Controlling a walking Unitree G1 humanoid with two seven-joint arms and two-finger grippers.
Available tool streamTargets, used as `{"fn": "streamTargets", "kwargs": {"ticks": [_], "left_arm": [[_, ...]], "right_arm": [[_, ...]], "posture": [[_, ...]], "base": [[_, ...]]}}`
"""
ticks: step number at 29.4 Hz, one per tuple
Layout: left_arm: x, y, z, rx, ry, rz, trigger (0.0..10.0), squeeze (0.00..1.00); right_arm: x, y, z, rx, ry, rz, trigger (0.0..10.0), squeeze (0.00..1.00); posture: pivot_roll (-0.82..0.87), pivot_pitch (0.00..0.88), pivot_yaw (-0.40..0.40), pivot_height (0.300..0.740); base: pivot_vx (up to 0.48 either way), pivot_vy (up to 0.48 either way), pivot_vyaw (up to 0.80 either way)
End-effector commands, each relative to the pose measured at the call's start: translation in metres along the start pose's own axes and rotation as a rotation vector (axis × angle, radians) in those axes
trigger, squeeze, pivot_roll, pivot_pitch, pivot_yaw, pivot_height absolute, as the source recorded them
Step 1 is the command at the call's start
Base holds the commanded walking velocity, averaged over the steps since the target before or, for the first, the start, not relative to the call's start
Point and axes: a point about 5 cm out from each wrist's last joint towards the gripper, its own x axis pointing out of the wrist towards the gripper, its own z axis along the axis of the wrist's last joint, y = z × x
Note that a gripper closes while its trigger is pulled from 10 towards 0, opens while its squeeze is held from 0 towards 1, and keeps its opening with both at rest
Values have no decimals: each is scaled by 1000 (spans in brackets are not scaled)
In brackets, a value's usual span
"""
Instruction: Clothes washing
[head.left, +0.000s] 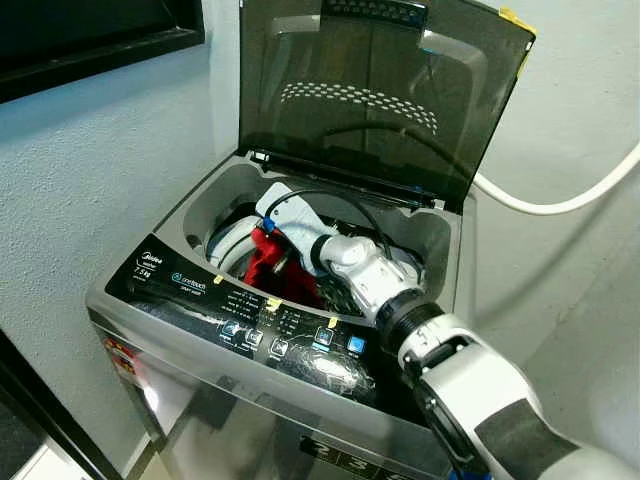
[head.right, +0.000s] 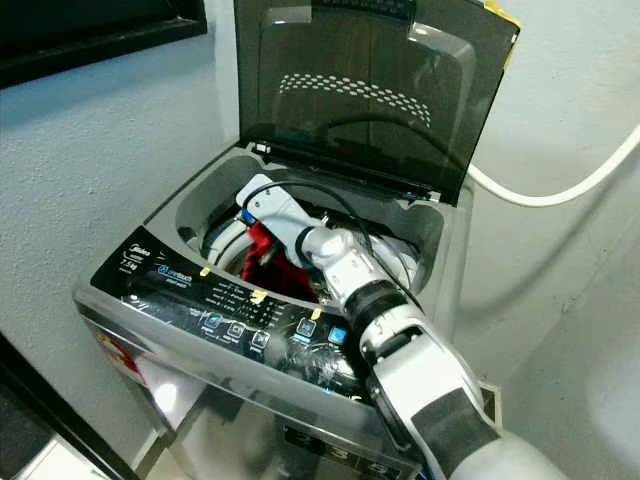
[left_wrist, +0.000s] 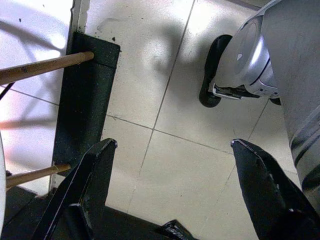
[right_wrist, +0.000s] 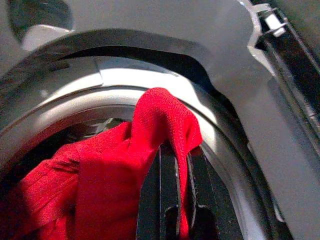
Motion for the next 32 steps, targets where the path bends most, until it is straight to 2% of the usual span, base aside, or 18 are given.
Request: {"fn": "streamTargets", "kwargs": {"ticks": [1, 2, 6, 9, 10, 11, 12, 13, 16, 19, 20, 22, 23, 24, 25, 26, 28, 32], "left_arm": [[-1, -10, -5, -1, 13, -29, 10000, 0], [-1, -10, -5, -3, 14, -28, 10000, 0], [-1, -11, -6, -5, 17, -28, 10000, 0], [-1, -11, -7, -5, 18, -28, 10000, 0], [-1, -11, -7, -6, 20, -28, 10000, 0], [-1, -11, -7, -6, 21, -28, 10000, 0], [-1, -11, -7, -6, 21, -28, 10000, 0], [-1, -11, -6, -9, 20, -24, 10000, 0], [-1, -10, -6, -9, 19, -24, 10000, 0], [-1, -9, -6, -9, 20, -19, 10000, 0], [-1, -9, -6, -9, 20, -19, 10000, 0], [-1, -9, -6, -9, 22, -16, 10000, 0], [-1, -9, -6, -9, 22, -16, 10000, 0], [-1, -8, -6, -9, 23, -16, 10000, 0], [-1, -7, -6, -6, 25, -15, 10000, 0], [-1, -7, -6, -6, 25, -15, 10000, 0], [-1, -5, -6, 2, 26, -12, 10000, 0], [-1, -4, -6, 4, 26, -11, 10000, 0]], "right_arm": [[-4, -14, -12, -113, 97, -53, 10000, 0], [-6, -19, -19, -187, 150, -55, 10000, 0], [-9, -21, -31, -291, 235, -6, 10000, 0], [-9, -20, -35, -316, 264, 24, 10000, 0], [-9, -17, -37, -301, 270, 45, 10000, 259], [-8, -14, -36, -265, 260, 54, 10000, 933], [-8, -14, -36, -265, 260, 54, 10000, 933], [-6, -10, -33, -163, 218, 34, 10000, 1000], [-5, -9, -31, -115, 195, 18, 10000, 1000], [-4, -14, -17, 122, 49, -10, 10000, 1000], [-4, -14, -17, 122, 49, -10, 10000, 1000], [-6, -18, -6, 257, -79, 13, 10000, 1000], [-6, -18, -6, 257, -79, 13, 10000, 1000], [-9, -23, 2, 396, -193, 54, 10000, 663], [-13, -29, 7, 494, -304, 81, 10000, 0], [-13, -29, 7, 494, -304, 81, 10000, 0], [-20, -38, 7, 637, -424, 99, 10000, 0], [-23, -41, 3, 670, -450, 90, 10000, 0]], "posture": [[208, 0, -109, 740], [208, 0, -109, 740], [198, 0, -108, 740], [195, 0, -109, 740], [192, 0, -107, 740], [193, 0, -107, 740], [193, 0, -107, 740], [190, 0, -104, 740], [190, 0, -102, 740], [190, 0, -102, 740], [190, 0, -102, 740], [191, 0, -91, 740], [191, 0, -91, 740], [191, 0, -88, 740], [188, 0, -83, 740], [188, 0, -83, 740], [191, 0, -77, 740], [191, 0, -77, 740]], "base": [[0, 0, 0], [0, 0, 0], [0, 0, 0], [0, 0, 0], [0, 0, 0], [0, 0, 0], [0, 0, 0], [0, 0, 0], [0, 0, 0], [0, 0, 0], [0, 0, 0], [0, 0, 0], [0, 0, 0], [0, 0, 0], [0, 0, 0], [0, 0, 0], [0, 0, 0], [0, 0, 0]]}}
